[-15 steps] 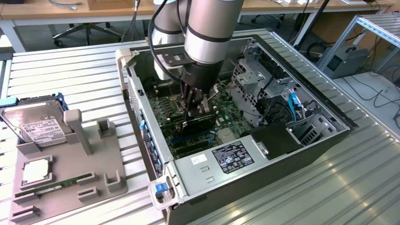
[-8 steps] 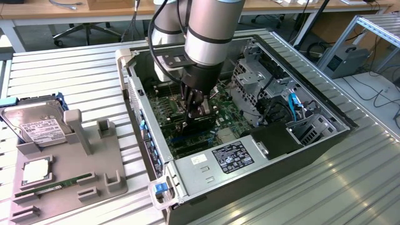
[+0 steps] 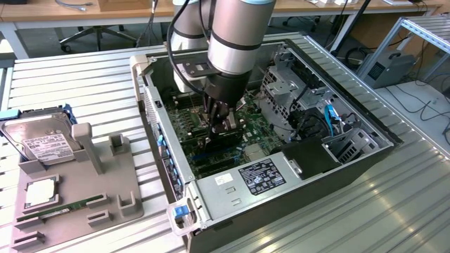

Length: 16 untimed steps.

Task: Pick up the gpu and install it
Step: 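Press down on the gpu until it lock into place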

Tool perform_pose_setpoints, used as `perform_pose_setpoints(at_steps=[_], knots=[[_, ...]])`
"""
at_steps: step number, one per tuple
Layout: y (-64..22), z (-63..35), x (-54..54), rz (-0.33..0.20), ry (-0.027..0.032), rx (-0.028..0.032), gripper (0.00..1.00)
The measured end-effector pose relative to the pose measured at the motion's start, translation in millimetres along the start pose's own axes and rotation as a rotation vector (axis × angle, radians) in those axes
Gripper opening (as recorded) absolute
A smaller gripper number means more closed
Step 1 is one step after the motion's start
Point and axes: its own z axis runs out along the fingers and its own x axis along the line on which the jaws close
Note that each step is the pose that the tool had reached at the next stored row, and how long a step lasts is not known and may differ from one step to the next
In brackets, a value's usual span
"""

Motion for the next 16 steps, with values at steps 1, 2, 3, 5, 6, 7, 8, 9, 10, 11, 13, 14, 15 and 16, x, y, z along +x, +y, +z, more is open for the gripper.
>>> perform_pose_setpoints(at_steps=[1, 2, 3, 5, 6, 7, 8, 9, 10, 11, 13, 14, 15, 16], knots=[[0.0, 0.3, 0.0, 0.0, -0.0001, 0.0, 0.11], [0.0, 0.6, 0.0, 0.0, -0.0002, 0.0001, 0.11], [-0.1, 0.8, 0.0, 0.0, -0.0002, 0.0001, 0.11], [-0.1, 1.2, -0.2, 0.0, -0.0002, 0.0001, 0.11], [-0.2, 1.4, -0.3, 0.0, -0.0002, 0.0001, 0.11], [-0.1, 1.4, -0.3, 0.0, 0.0, 0.0, 0.11], [-0.1, 1.6, -0.3, 0.0, -0.0001, 0.0001, 0.11], [-0.1, 1.7, -0.4, 0.0, -0.0001, 0.0001, 0.11], [-0.1, 1.8, -0.4, 0.0, 0.0, 0.0001, 0.11], [0.0, 1.9, -0.3, 0.0, 0.0001, 0.0001, 0.11], [6.9, 3.5, -0.3, 0.0, -0.0003, 0.0001, 0.11], [10.3, 4.3, -0.2, 0.0, -0.0001, 0.0001, 0.11], [14.5, 4.6, -0.2, 0.0, -0.0001, 0.0005, 0.11], [21.4, 5.0, -0.2, 0.0, -0.0001, 0.0021, 0.11]])
